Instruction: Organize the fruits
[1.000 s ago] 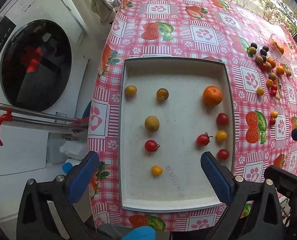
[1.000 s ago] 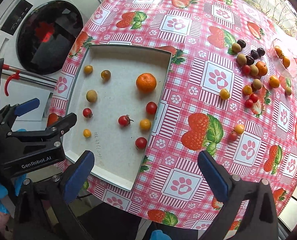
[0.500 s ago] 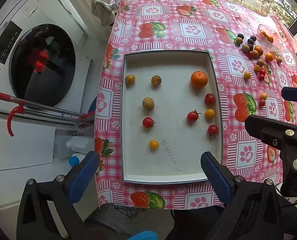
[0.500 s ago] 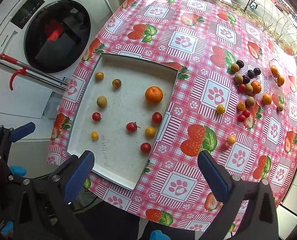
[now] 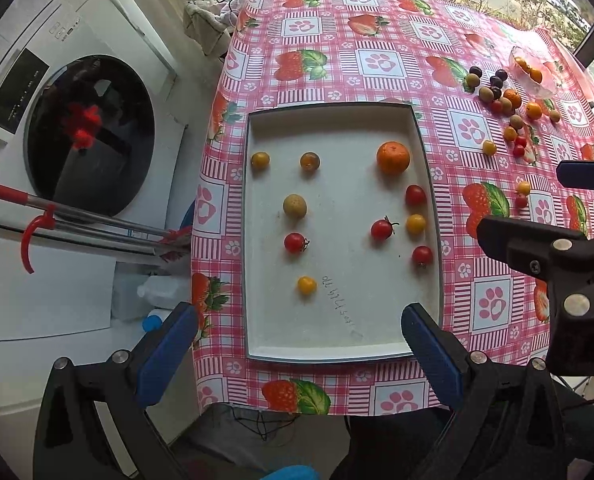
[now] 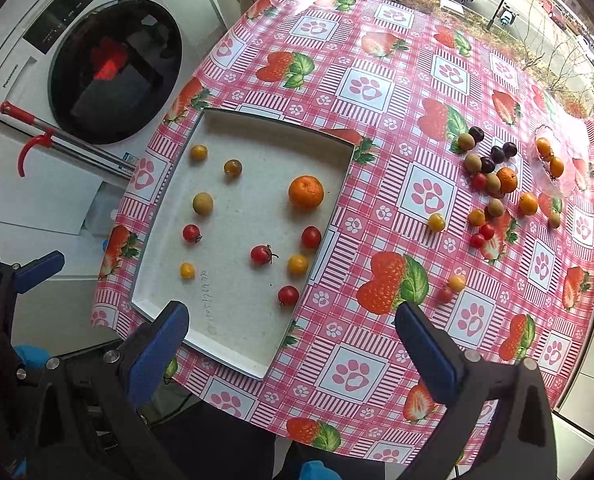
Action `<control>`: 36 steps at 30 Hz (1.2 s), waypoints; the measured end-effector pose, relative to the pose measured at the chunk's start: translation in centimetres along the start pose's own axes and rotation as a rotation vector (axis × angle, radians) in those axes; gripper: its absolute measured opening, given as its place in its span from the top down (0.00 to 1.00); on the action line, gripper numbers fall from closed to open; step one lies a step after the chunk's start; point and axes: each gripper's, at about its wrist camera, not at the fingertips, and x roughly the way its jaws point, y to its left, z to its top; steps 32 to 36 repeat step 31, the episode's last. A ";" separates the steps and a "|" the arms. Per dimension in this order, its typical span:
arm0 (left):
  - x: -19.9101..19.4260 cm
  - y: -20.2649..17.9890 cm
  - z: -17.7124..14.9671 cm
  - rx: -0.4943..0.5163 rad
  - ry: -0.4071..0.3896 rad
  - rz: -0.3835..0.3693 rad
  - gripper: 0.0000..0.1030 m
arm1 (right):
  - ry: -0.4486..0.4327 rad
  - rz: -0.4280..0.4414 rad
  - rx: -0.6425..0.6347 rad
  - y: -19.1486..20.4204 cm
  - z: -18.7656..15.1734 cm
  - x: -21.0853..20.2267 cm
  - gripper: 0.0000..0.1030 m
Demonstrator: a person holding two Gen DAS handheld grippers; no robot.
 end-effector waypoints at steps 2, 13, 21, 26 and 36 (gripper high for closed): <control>0.0 -0.1 0.0 0.004 -0.001 0.002 0.01 | 0.000 0.000 0.005 0.1 0.0 0.1 0.00; 0.1 -0.2 0.0 0.010 0.006 0.006 0.01 | 0.020 -0.002 -0.028 -0.1 -0.1 0.2 0.00; 0.3 -0.4 0.1 0.010 0.016 -0.001 0.01 | 0.031 0.000 -0.052 -0.1 0.1 0.6 0.00; 0.5 -0.3 0.2 0.002 0.020 -0.002 0.01 | 0.037 0.002 -0.063 0.0 0.2 0.8 0.00; 0.1 -0.1 0.4 -0.009 -0.007 -0.014 0.01 | 0.036 0.003 -0.070 0.0 0.3 0.9 0.00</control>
